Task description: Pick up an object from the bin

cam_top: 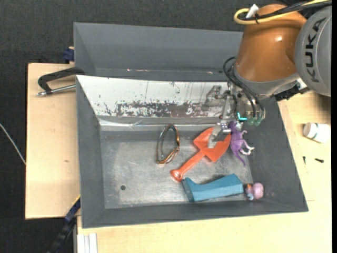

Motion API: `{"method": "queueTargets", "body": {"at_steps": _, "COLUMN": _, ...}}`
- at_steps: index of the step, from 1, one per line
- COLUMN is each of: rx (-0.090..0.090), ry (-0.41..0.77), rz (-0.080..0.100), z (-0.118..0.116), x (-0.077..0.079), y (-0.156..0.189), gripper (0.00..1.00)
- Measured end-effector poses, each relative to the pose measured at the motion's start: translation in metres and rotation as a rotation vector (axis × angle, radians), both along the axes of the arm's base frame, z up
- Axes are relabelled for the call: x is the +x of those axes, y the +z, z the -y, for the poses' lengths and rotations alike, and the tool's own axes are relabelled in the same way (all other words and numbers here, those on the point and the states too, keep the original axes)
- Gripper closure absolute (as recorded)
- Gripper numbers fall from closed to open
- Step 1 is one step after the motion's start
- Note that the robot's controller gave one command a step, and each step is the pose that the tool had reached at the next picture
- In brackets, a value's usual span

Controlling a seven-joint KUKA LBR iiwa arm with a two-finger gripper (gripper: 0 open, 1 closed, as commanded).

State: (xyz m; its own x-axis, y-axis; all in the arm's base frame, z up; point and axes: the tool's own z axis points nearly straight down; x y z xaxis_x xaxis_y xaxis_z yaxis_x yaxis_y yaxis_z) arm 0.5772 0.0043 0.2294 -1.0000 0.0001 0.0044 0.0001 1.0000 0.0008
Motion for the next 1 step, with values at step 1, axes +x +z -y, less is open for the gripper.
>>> {"method": "queueTargets", "body": {"at_steps": 1, "rx": 0.0, "ry": 0.0, "rz": 0.008, "z": 0.0, "x": 0.0015, "y": 0.004, "gripper": 0.0}}
